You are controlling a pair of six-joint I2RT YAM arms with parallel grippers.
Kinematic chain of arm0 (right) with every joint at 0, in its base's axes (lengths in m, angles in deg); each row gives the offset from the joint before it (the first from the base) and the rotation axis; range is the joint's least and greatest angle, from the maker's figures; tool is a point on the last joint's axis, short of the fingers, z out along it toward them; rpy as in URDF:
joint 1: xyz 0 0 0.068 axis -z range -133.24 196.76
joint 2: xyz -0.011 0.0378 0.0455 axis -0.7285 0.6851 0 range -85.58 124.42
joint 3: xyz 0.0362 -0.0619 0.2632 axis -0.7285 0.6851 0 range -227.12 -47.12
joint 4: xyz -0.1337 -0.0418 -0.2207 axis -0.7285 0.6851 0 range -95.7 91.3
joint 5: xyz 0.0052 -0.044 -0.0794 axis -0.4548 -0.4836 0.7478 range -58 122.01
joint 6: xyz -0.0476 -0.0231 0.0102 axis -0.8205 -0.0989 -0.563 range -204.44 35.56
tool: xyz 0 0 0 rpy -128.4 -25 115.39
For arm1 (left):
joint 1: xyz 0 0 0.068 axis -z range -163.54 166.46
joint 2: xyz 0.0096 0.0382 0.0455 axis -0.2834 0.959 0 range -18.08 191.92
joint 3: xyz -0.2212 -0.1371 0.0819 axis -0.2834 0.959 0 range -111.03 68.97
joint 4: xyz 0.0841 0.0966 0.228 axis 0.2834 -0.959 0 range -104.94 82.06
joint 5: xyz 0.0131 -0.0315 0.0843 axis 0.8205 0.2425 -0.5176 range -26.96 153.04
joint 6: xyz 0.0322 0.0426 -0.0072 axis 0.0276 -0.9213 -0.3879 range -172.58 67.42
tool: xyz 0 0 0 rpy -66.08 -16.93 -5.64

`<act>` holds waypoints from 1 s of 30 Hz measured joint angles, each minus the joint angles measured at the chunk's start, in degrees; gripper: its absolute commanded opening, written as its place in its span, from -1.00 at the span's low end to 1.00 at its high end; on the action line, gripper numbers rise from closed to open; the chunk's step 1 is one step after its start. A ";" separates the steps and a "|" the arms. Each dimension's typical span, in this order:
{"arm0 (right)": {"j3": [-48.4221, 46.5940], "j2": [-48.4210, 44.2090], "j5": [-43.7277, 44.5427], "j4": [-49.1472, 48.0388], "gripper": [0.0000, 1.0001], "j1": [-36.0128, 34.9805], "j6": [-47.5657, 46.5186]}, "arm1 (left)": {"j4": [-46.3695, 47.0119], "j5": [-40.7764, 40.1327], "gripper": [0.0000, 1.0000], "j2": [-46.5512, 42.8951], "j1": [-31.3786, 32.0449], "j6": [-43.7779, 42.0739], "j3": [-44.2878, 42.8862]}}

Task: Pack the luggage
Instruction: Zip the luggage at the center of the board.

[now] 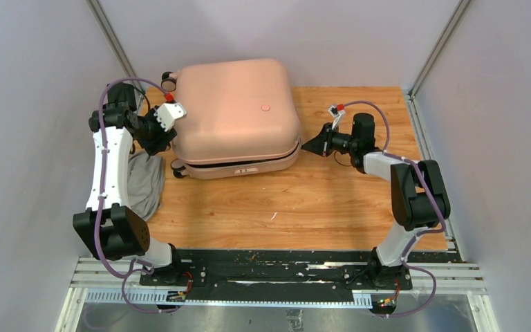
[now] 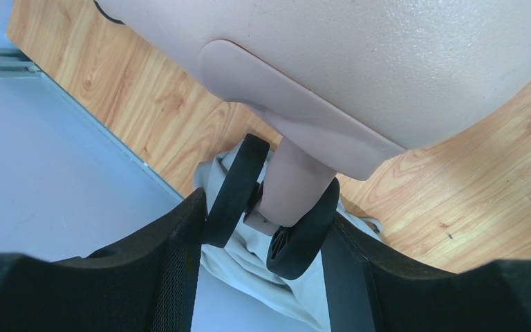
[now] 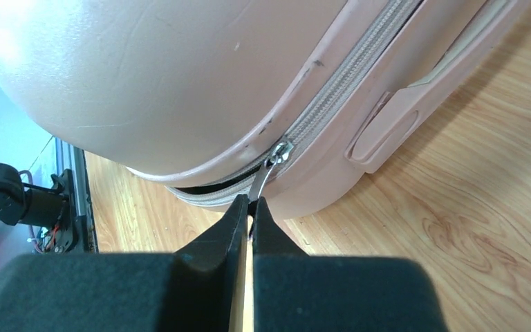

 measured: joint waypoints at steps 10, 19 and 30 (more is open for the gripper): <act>7.61 -8.74 -2.51 3.37 -1.00 -7.89 1.99 | 0.20 1.33 -1.00 -0.02 0.04 3.19 1.77; 10.78 -12.11 6.91 8.22 0.23 -0.61 3.80 | 0.46 1.62 -1.00 -0.02 0.07 4.39 2.51; -1.99 -1.92 5.03 9.92 1.00 3.96 -3.78 | 0.52 1.73 -1.00 -1.03 0.07 4.33 2.40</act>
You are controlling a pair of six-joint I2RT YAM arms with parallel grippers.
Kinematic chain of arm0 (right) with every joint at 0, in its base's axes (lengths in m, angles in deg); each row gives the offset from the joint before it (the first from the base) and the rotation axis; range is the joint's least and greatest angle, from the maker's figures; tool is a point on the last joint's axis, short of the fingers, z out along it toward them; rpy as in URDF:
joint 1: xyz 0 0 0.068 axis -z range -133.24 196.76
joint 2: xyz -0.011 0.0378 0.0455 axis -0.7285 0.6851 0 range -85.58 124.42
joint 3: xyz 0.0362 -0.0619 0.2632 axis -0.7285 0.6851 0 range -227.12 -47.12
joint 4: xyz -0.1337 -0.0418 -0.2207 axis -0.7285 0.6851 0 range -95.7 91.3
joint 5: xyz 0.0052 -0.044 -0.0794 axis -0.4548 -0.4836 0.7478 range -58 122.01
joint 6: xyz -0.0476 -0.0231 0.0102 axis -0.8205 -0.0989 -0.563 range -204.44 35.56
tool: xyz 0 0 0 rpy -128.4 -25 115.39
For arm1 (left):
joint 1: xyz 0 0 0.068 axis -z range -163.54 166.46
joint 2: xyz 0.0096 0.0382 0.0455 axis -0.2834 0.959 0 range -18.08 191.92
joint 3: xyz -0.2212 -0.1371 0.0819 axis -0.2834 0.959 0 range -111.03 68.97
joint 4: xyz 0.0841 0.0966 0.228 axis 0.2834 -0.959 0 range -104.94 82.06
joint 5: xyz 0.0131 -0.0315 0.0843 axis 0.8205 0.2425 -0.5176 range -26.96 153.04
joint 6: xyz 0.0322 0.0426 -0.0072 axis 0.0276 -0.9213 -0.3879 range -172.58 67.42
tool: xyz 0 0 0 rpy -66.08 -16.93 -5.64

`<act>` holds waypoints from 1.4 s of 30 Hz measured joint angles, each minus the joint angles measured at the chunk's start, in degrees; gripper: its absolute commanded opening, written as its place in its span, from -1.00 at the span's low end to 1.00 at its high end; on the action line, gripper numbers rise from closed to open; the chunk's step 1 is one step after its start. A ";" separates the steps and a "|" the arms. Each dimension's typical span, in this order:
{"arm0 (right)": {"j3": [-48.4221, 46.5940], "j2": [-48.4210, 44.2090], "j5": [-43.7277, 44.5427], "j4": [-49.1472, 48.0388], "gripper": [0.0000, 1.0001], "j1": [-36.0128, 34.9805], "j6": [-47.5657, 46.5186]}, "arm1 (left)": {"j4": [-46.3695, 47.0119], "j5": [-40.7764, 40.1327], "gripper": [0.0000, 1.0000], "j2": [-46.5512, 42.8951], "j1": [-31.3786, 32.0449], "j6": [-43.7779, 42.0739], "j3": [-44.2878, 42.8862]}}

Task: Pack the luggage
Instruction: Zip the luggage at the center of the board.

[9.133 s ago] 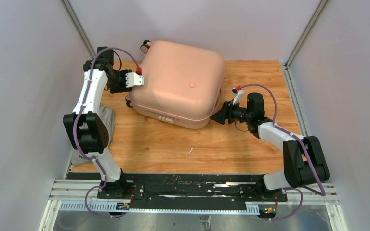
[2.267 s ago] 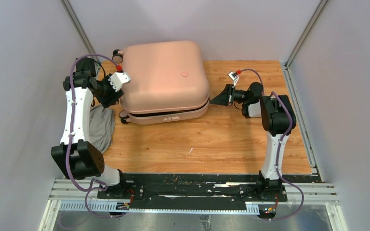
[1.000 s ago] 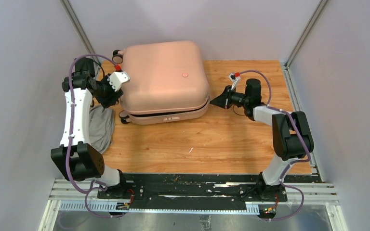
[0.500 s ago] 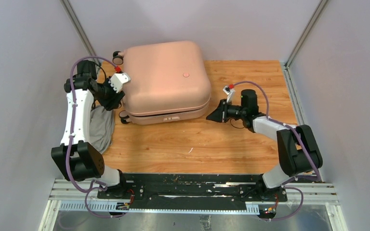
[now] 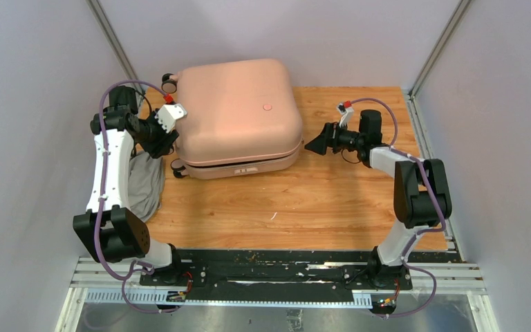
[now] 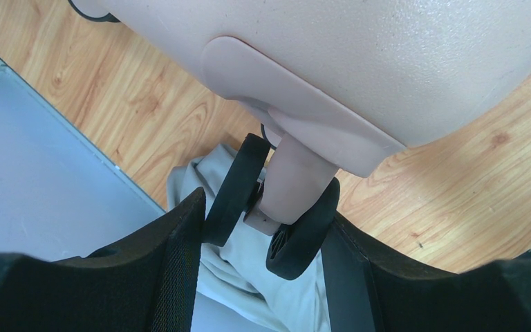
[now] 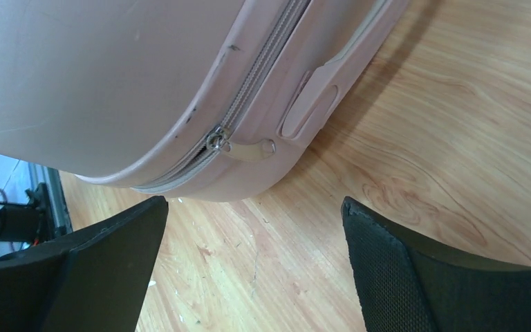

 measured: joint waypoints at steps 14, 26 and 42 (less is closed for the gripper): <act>-4.24 9.35 -12.11 -5.27 0.45 0.24 -1.03 | 0.00 -0.07 -1.00 0.00 0.00 -0.11 -0.02; -7.98 15.12 -16.63 -16.24 0.23 0.11 5.62 | 0.00 -0.22 -1.00 0.00 0.00 -0.13 -0.11; -9.57 24.90 -23.30 -45.44 -0.06 0.00 28.57 | 0.33 -1.38 -1.00 0.00 0.37 -0.55 -0.70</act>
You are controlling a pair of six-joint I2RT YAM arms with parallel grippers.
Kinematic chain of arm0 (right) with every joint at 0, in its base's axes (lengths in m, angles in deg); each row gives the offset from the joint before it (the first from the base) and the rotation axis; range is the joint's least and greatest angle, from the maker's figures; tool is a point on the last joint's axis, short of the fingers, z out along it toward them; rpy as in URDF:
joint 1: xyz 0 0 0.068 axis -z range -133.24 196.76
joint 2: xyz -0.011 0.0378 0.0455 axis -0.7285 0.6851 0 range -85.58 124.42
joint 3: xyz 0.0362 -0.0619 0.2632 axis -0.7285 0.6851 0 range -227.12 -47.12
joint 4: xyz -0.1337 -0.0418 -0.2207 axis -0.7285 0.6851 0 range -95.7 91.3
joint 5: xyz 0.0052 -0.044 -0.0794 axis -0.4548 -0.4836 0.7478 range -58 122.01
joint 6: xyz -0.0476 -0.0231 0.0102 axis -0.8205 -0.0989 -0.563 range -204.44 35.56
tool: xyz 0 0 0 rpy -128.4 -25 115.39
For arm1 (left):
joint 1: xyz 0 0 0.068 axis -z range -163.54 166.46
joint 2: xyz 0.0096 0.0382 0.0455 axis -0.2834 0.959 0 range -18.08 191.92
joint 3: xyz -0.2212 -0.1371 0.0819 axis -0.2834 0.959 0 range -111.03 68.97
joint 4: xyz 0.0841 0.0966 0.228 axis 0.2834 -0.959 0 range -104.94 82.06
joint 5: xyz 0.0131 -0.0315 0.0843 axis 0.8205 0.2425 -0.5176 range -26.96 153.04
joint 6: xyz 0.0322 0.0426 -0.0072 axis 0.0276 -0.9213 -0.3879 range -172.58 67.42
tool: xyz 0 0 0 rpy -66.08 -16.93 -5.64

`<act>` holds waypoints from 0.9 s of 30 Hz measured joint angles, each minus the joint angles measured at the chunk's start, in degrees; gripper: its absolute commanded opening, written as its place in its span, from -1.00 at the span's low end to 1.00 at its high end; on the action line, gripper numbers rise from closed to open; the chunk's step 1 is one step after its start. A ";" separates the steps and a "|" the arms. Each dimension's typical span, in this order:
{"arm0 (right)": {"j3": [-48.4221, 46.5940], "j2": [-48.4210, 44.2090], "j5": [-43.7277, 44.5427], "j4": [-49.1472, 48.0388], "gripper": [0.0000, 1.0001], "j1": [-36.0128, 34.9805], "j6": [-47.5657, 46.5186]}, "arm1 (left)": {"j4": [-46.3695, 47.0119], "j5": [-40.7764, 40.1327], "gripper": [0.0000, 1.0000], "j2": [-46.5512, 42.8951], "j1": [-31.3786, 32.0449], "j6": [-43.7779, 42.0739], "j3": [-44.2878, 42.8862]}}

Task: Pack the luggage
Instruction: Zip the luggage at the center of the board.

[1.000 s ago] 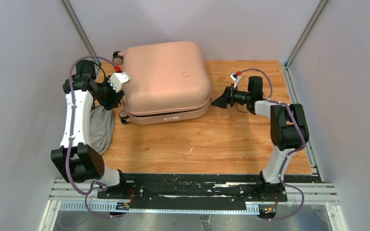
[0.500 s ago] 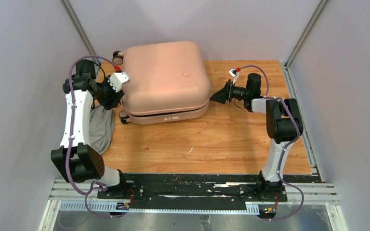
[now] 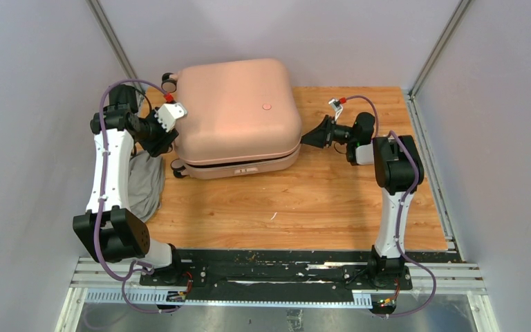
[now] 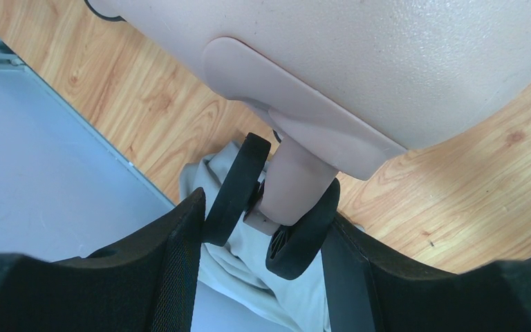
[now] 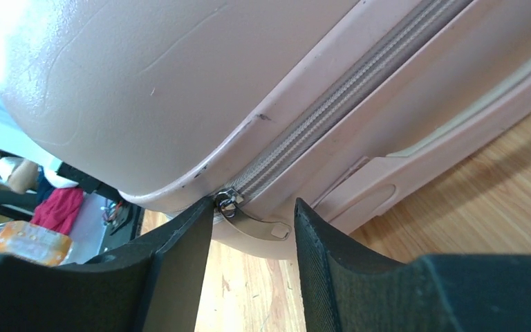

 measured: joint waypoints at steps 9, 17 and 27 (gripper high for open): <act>-0.15 3.69 -1.55 -16.20 -0.65 0.24 14.45 | -0.04 -1.86 -1.00 0.00 1.33 0.04 0.00; 3.85 1.57 -1.20 -17.38 -0.91 0.46 15.61 | -0.33 -2.45 -1.00 0.00 1.86 0.17 0.00; 4.85 -1.40 -0.26 -8.96 -1.00 0.79 8.72 | -0.33 -2.40 -1.00 -0.31 1.90 0.46 -0.02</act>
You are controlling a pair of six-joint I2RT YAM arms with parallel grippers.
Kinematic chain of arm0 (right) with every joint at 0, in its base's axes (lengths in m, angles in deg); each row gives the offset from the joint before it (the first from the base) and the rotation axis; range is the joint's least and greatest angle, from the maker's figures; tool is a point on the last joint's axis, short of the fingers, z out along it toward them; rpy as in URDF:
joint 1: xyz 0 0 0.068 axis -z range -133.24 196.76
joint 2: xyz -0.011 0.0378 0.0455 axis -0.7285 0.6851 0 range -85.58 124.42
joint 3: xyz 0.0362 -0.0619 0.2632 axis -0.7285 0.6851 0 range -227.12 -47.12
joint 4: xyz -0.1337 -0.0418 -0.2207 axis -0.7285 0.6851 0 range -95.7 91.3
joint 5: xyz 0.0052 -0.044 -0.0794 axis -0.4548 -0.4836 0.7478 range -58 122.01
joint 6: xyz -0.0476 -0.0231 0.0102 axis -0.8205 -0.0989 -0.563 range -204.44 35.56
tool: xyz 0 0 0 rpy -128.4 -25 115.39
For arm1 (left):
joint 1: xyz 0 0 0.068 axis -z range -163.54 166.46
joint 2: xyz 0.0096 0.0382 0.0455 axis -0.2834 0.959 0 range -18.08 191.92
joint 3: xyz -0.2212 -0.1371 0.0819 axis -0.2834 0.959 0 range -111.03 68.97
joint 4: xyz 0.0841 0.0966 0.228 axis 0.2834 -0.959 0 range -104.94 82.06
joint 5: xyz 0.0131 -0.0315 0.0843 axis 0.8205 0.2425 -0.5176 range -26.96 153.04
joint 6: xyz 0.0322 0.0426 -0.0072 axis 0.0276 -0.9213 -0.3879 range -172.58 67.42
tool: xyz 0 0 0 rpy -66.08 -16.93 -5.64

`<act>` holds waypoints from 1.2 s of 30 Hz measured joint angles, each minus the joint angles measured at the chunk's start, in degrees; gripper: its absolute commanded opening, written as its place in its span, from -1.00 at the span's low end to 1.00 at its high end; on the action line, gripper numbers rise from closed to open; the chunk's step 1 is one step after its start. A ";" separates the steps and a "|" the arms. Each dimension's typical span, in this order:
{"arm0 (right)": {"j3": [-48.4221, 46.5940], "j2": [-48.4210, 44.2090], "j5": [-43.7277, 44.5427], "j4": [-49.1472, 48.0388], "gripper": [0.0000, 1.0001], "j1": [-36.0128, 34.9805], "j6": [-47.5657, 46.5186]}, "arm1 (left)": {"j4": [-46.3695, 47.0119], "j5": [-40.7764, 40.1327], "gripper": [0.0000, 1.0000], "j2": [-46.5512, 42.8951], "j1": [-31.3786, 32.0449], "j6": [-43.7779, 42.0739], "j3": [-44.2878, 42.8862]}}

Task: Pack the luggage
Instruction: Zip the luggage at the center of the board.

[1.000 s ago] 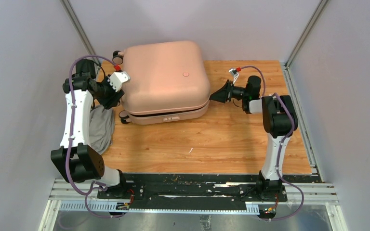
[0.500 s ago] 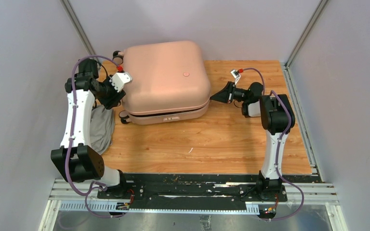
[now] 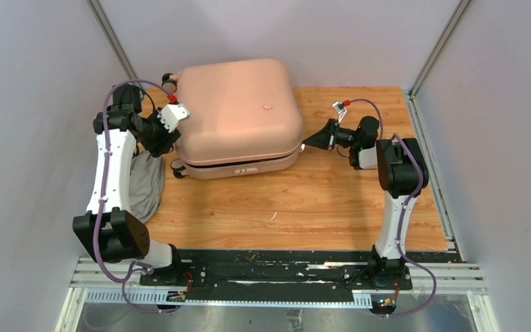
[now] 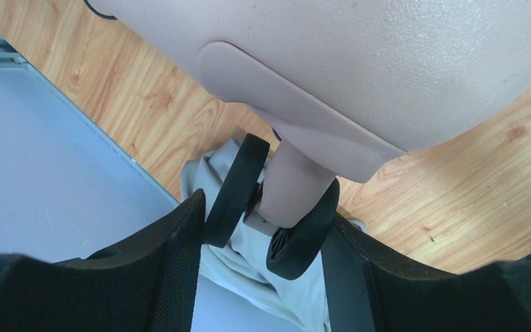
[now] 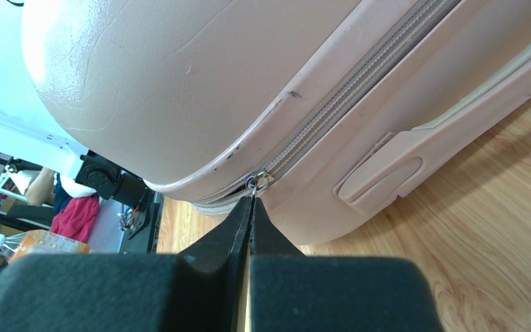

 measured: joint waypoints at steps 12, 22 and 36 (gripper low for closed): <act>4.66 -8.31 4.98 12.68 -1.00 -0.63 -11.13 | -0.26 -0.02 -1.00 -0.39 0.22 0.50 -0.92; 2.97 -21.00 9.70 50.62 -0.99 -8.17 -40.65 | 0.57 -1.36 -1.00 -0.83 0.28 0.83 -0.92; 1.92 -20.33 29.31 52.22 0.16 -1.99 -36.59 | 1.64 1.29 -1.00 -1.01 -2.73 0.94 0.31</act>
